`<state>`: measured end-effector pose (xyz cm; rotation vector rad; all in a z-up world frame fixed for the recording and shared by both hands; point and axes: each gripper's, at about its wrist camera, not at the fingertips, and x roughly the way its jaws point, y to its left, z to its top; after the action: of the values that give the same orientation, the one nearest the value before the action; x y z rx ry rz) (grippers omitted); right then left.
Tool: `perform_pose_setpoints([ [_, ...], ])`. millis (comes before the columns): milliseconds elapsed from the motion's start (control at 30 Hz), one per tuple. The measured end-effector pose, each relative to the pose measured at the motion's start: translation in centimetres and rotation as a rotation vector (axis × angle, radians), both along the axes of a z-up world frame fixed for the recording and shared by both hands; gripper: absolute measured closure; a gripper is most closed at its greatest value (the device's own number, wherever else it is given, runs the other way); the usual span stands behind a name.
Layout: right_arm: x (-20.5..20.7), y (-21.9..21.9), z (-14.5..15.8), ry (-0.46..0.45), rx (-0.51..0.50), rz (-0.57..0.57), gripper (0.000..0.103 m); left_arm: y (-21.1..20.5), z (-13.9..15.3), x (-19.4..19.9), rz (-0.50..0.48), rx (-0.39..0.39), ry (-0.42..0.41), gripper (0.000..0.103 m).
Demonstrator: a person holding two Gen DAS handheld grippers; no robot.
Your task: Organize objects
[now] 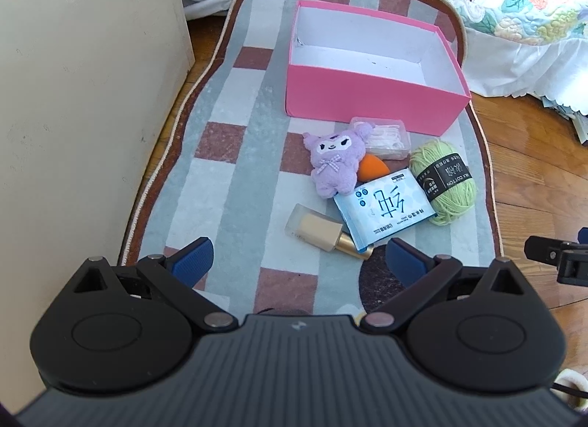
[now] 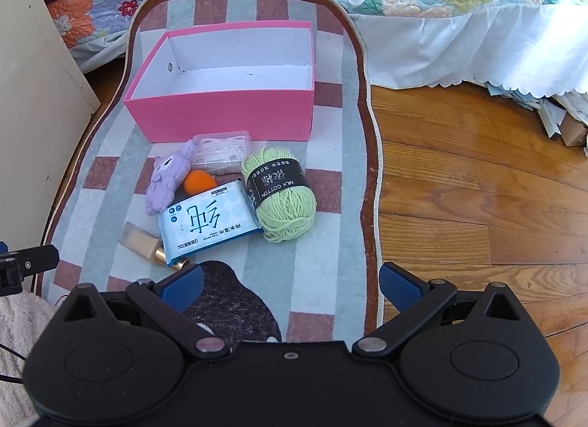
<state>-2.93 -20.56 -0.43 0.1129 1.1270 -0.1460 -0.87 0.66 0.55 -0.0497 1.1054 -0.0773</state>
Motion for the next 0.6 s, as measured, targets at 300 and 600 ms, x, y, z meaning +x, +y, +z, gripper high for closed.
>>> perform_pose_setpoints([
  [300,0.1,-0.6,0.2,0.009,0.084,-0.001,0.000,0.7,1.0,1.0,0.036,-0.038,-0.003,0.001],
  [600,0.6,-1.0,3.3,-0.217,0.082,0.155,0.000,-2.8,4.2,3.9,-0.063,-0.073,-0.052,0.000],
])
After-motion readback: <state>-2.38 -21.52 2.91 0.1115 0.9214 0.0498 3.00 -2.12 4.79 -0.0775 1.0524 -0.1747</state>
